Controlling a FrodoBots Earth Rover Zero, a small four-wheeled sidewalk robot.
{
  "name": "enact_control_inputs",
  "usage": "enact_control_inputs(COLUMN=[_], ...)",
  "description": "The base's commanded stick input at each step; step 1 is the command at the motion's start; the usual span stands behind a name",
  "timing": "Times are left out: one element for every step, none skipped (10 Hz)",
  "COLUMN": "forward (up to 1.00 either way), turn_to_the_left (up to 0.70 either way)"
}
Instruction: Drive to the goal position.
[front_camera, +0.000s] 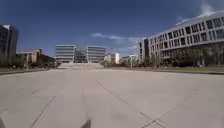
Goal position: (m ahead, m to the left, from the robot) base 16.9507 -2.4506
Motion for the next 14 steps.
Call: enact_control_inputs(forward=[0.68,0.68,0.68,0.67,0.68,0.68,0.68,0.68,0.68,0.68,0.68,0.68,0.67,0.66], turn_to_the_left=[-0.01,-0.01,-0.01,-0.01,-0.01,-0.01,-0.01,-0.01,-0.01,-0.01,-0.01,-0.01,-0.01,-0.01])
